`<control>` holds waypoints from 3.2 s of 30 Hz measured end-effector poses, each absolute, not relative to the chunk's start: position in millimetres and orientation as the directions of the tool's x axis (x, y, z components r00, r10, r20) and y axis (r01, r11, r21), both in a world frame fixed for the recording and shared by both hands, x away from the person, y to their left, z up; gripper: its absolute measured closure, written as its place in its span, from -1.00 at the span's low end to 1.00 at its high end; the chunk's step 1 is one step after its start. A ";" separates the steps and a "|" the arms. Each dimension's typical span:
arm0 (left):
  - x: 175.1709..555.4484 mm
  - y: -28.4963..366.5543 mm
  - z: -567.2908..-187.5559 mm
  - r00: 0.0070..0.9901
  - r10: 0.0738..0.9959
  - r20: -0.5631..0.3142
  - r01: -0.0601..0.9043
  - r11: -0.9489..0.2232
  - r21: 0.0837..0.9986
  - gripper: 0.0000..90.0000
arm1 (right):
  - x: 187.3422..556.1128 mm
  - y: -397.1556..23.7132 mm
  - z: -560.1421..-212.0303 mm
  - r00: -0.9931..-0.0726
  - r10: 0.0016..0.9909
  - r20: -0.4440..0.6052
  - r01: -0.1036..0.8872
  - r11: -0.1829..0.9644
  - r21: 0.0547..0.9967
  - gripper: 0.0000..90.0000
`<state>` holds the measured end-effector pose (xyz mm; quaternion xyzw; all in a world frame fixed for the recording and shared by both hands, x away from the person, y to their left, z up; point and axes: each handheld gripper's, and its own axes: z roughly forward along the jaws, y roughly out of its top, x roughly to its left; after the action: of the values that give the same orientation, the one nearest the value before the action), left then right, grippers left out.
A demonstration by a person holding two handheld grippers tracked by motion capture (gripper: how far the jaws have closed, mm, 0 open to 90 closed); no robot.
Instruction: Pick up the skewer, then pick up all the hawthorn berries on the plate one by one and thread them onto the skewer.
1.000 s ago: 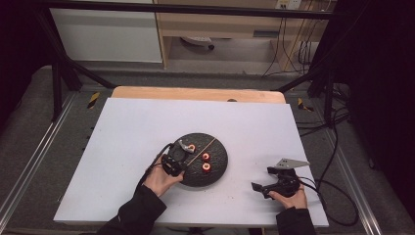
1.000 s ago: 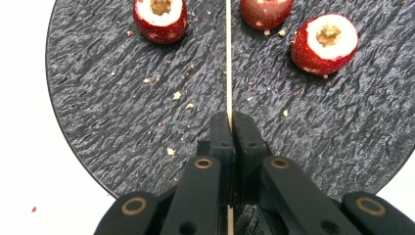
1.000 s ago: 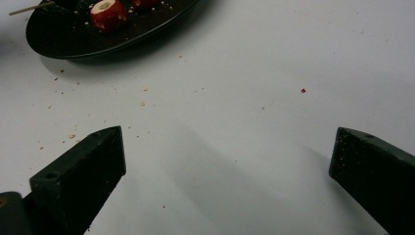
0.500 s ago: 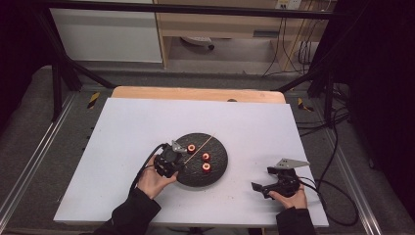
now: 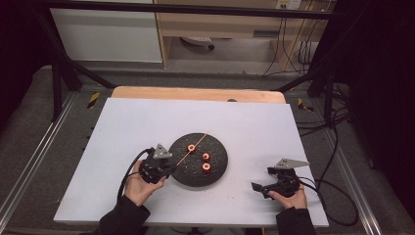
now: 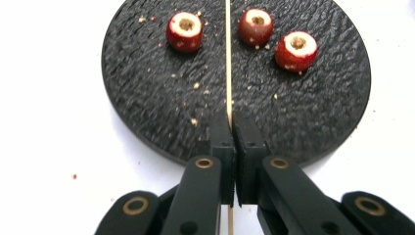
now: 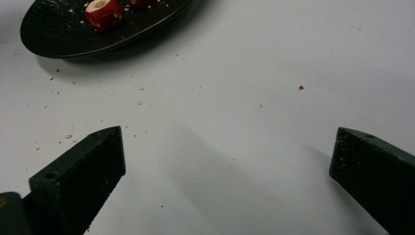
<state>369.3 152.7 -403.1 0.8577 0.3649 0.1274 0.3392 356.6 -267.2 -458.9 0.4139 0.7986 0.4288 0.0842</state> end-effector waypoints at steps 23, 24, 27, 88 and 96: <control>343.0 197.9 -417.2 0.701 0.710 -0.059 0.492 -0.423 0.761 0.95 | 364.2 -242.4 -449.0 -0.645 0.730 0.224 0.600 0.302 0.741 -0.98; 342.4 199.2 -417.7 0.702 0.709 -0.060 0.492 -0.423 0.761 0.95 | 364.8 -240.1 -448.2 -0.645 0.731 0.225 0.600 0.302 0.741 -0.98; 340.6 203.5 -419.5 0.698 0.714 -0.057 0.491 -0.419 0.764 0.95 | 366.0 -235.2 -446.6 -0.649 0.727 0.224 0.598 0.305 0.741 -0.98; 335.4 223.3 -430.3 0.716 0.692 -0.090 0.483 -0.398 0.780 0.95 | 433.0 -71.2 -403.3 -0.771 0.625 0.122 0.606 0.662 0.440 -0.09; 335.2 222.7 -430.5 0.718 0.690 -0.087 0.480 -0.402 0.780 0.95 | 436.4 -69.9 -407.3 -0.742 0.650 0.167 0.651 0.637 0.414 0.18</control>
<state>335.2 222.7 -430.5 0.8277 0.3536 0.1259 0.4172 436.4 -69.9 -407.3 0.3595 0.9046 0.2292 -0.0011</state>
